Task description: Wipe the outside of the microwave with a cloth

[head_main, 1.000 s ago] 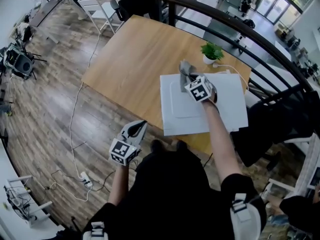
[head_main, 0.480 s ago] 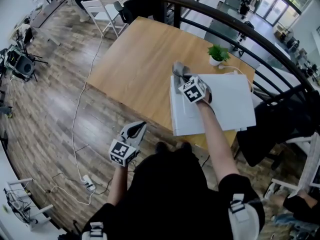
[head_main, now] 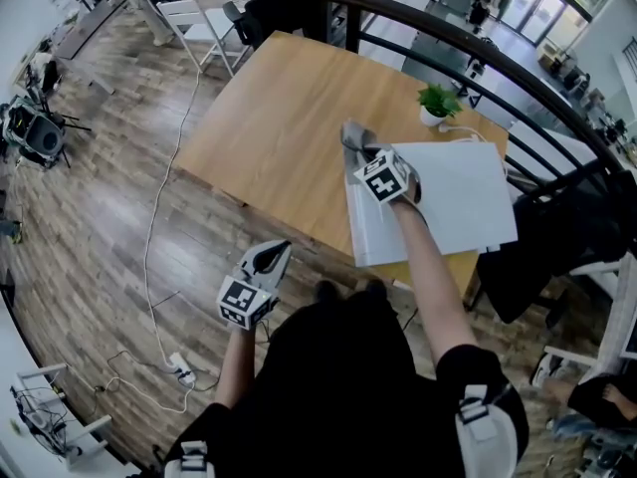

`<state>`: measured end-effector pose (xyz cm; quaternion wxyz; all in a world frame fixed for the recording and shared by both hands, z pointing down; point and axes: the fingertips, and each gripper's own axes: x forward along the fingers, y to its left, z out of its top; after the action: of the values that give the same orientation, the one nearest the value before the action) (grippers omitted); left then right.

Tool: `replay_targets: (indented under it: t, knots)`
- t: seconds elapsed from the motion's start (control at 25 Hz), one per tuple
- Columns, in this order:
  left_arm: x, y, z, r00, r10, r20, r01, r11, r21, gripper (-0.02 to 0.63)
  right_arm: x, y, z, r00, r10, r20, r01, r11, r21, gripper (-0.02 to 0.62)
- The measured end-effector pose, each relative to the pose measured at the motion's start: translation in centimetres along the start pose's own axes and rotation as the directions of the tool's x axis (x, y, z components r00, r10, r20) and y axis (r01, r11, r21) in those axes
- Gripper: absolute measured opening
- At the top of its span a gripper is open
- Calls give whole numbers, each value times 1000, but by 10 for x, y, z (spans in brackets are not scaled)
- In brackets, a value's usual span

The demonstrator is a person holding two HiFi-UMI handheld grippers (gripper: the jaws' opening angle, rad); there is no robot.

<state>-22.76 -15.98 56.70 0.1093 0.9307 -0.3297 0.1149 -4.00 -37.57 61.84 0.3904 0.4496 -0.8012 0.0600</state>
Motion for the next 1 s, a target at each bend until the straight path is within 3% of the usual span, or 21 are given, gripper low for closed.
replay_targets:
  t: [0.2, 0.4, 0.56, 0.88, 1.0]
  knots:
    - [-4, 0, -6, 1000, -4, 6, 4, 1000, -5, 3, -2, 8, 3, 1000, 17, 0, -17, 1000, -3, 6]
    - [-9, 5, -14, 1000, 22, 21, -22, 999, -26, 3, -6, 53, 6, 986, 169, -2, -168, 976, -141, 8]
    - [-8, -2, -14, 999, 30, 22, -29, 999, -28, 3, -21, 82, 10, 966, 254, 40, -240, 946, -220, 8]
    - [16, -33, -3, 999, 39, 21, -38, 999, -18, 3, -76, 105, -13, 935, 329, 131, -266, 897, -354, 9]
    - [35, -54, 6, 999, 22, 23, -22, 1000, -7, 3, -103, 97, -40, 930, 334, 151, -264, 897, -355, 8]
